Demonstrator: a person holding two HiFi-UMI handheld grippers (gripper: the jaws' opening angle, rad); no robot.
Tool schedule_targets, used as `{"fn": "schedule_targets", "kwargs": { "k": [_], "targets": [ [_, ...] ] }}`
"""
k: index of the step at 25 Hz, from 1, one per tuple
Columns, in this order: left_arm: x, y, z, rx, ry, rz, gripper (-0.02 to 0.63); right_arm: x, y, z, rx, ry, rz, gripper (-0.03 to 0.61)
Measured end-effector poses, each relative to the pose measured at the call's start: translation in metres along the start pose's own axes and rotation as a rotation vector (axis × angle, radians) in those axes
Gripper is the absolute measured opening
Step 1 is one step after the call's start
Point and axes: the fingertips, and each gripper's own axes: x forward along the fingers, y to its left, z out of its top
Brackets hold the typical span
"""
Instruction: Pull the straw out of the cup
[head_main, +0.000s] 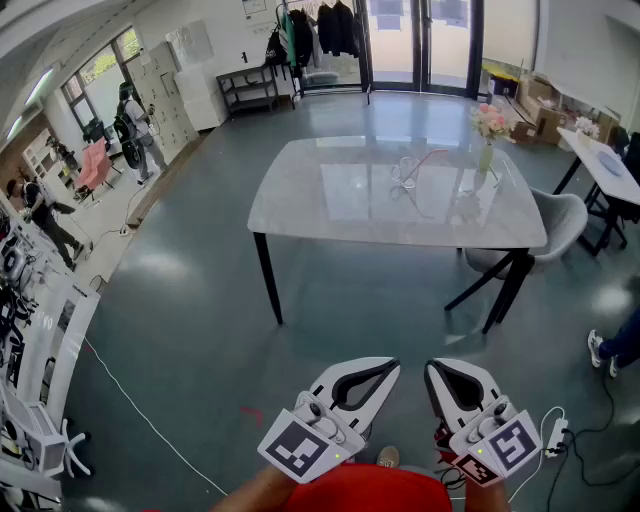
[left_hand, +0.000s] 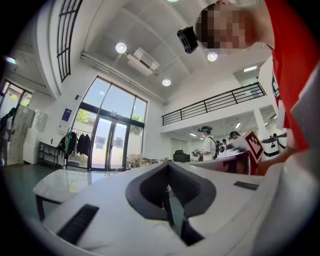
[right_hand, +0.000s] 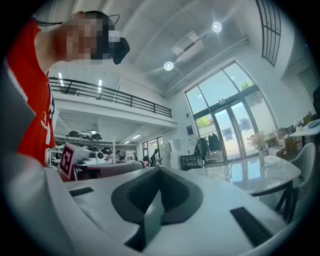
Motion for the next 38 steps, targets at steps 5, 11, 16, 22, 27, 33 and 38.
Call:
{"fn": "schedule_targets", "kwargs": {
  "k": [5, 11, 16, 22, 27, 33, 38],
  "targets": [
    [0.001, 0.001, 0.0, -0.001, 0.002, -0.009, 0.012, 0.004, 0.004, 0.0, -0.008, 0.006, 0.008, -0.009],
    [0.014, 0.008, 0.003, 0.002, -0.003, -0.02, 0.012, 0.009, -0.008, 0.005, -0.021, 0.003, 0.001, -0.009],
    [0.019, 0.019, 0.004, 0.003, -0.012, -0.011, 0.012, 0.014, -0.015, 0.007, -0.012, -0.006, 0.009, -0.006],
    [0.017, 0.025, 0.003, 0.001, -0.011, 0.002, 0.012, 0.019, -0.015, 0.005, -0.004, 0.001, 0.013, -0.005],
    [0.016, 0.028, 0.002, 0.002, -0.013, 0.013, 0.012, 0.02, -0.015, 0.004, 0.004, -0.01, 0.022, -0.005],
    [0.018, 0.026, 0.003, 0.009, -0.004, 0.027, 0.012, 0.016, -0.019, 0.005, 0.015, -0.015, 0.029, -0.005],
    [0.028, 0.022, 0.003, 0.015, 0.0, 0.042, 0.012, 0.009, -0.03, 0.006, 0.025, -0.019, 0.039, -0.005]
  ]
}}
